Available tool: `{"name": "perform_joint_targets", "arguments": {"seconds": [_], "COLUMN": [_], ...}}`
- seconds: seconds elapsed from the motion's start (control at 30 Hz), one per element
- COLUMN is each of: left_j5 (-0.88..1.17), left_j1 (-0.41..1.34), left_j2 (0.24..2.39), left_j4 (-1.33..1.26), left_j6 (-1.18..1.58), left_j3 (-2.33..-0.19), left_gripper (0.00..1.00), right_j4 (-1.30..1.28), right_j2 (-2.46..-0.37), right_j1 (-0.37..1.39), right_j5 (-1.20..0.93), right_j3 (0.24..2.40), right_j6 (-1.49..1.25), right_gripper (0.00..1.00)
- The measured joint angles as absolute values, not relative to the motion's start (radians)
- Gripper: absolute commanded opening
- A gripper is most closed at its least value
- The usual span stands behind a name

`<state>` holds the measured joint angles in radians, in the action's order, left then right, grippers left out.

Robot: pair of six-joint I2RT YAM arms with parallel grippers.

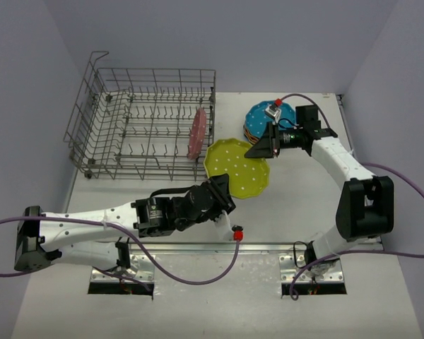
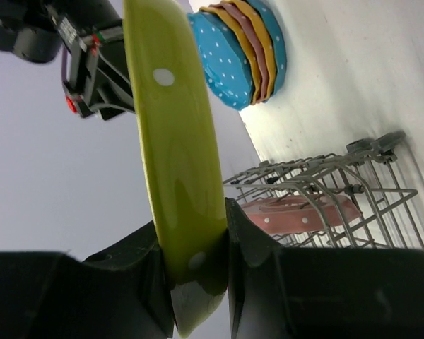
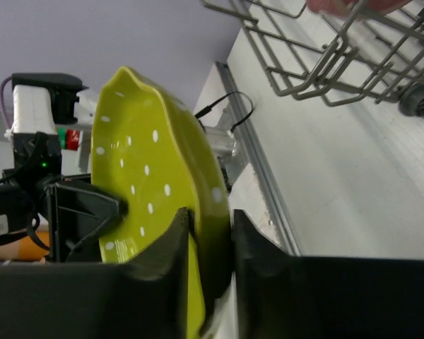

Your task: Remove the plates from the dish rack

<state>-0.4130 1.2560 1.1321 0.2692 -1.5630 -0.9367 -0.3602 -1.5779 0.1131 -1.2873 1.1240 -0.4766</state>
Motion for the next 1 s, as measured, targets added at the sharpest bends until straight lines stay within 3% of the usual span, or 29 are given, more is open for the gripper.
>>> {"name": "perform_joint_targets", "arguments": {"seconds": [0.13, 0.17, 0.4, 0.57, 0.77, 1.0], "left_j5": [-0.443, -0.455, -0.540, -0.596, -0.663, -0.698], "left_j1": [1.232, 1.223, 1.138, 1.051, 0.935, 0.860], "left_j2": [1.135, 1.135, 1.149, 1.173, 1.185, 1.207], "left_j4": [0.199, 0.181, 0.045, 0.004, 0.059, 0.236], "left_j6": [-1.553, -1.546, -1.535, -1.434, -1.209, -0.908], "left_j3": [-0.921, -0.920, -0.920, -0.984, -1.157, -1.260], "left_gripper": [0.86, 0.98, 1.00, 1.00, 1.00, 1.00], "right_j4": [-0.352, -0.358, -0.402, -0.414, -0.397, -0.419], "right_j2": [-1.573, -1.573, -1.622, -1.734, -1.901, -2.030], "right_j1": [0.100, 0.100, 0.069, -0.056, -0.212, -0.223], "right_j5": [-1.272, -1.261, -1.169, -1.039, -0.786, -0.595], "right_j3": [1.131, 1.133, 1.272, 1.470, 1.670, 1.767], "right_j6": [-0.463, -0.463, -0.486, -0.494, -0.484, -0.430], "right_gripper": [0.00, 0.00, 0.00, 0.00, 0.00, 0.00]}}
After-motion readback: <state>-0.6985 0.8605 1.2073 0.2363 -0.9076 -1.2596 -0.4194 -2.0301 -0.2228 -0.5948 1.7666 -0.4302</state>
